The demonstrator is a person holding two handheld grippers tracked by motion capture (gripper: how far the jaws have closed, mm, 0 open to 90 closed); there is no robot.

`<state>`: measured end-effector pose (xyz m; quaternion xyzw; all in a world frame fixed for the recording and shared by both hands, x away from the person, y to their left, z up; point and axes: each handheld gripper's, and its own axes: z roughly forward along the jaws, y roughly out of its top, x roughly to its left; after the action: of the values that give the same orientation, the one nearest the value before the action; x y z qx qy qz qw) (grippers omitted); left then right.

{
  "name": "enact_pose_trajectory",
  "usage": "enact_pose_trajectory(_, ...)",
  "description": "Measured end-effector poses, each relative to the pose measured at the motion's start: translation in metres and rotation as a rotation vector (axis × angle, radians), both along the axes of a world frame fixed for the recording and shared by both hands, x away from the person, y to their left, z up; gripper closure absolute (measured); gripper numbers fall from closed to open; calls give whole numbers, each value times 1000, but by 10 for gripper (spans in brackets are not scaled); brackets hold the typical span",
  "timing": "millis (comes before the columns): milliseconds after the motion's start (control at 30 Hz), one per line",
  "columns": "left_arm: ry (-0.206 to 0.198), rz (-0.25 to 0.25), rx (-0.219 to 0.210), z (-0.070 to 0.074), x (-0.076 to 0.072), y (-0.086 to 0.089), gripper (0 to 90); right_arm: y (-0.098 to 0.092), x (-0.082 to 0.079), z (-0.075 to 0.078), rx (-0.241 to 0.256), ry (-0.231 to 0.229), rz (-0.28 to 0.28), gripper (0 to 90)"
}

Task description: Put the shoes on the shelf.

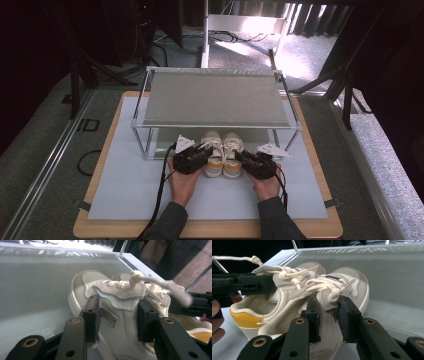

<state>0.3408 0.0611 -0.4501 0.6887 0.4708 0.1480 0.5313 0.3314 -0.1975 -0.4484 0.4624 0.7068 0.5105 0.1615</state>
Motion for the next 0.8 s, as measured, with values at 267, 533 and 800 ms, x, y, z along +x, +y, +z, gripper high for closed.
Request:
enact_pose_trajectory(267, -11, 33, -33, -3, 19, -3, 596, 1, 18, -1, 1, -5, -31, 718)
enact_pose_trajectory(533, 2, 53, -15, -11, 36, -6, 597, 5, 37, -5, -14, 9, -51, 718)
enact_pose_trajectory(800, 10, 94, -19, -18, 42, -5, 592, 10, 43, -11, 0, 27, -75, 716)
